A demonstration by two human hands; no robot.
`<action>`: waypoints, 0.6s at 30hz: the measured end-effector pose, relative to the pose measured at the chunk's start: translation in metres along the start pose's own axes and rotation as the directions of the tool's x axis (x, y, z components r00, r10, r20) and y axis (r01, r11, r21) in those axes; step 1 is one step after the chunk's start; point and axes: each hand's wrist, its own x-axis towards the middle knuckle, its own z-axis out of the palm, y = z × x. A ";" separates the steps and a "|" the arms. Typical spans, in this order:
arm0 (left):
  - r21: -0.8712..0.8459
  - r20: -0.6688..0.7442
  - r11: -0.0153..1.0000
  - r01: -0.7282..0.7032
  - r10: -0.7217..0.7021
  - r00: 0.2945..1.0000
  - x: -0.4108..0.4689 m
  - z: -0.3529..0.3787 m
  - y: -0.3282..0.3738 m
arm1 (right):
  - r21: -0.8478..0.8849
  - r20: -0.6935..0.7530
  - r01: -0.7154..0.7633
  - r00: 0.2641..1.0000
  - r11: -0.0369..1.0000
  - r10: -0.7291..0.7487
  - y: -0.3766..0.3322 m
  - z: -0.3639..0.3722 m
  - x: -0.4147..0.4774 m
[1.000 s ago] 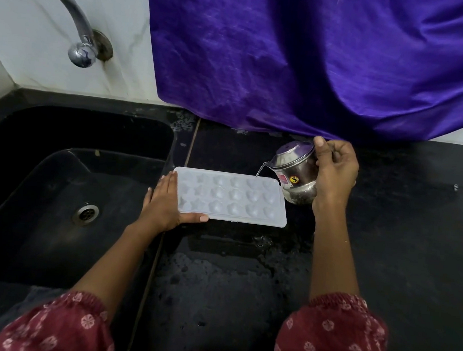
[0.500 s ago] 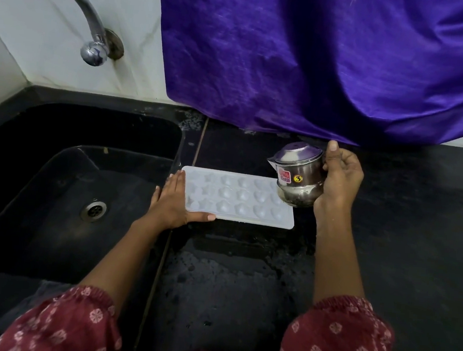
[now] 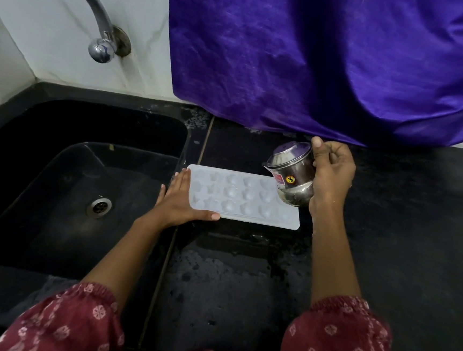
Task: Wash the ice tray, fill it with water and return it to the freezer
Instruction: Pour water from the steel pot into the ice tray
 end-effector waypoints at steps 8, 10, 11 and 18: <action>-0.022 0.001 1.000 -0.009 0.009 1.000 -0.001 0.000 0.001 | -0.026 0.019 0.033 0.999 0.999 -0.033 -0.003 0.002 0.000; -0.023 -0.003 1.000 -0.009 0.009 1.000 -0.001 0.000 0.001 | -0.026 0.023 0.038 0.999 0.999 -0.037 -0.004 0.003 0.000; -0.024 -0.003 1.000 -0.008 0.008 1.000 -0.001 0.000 0.001 | -0.029 0.025 0.039 0.999 0.999 -0.038 -0.005 0.003 0.000; -0.033 -0.004 0.999 -0.012 0.011 1.000 -0.002 0.000 0.002 | -0.023 0.020 0.026 0.999 0.999 -0.025 -0.003 0.004 0.000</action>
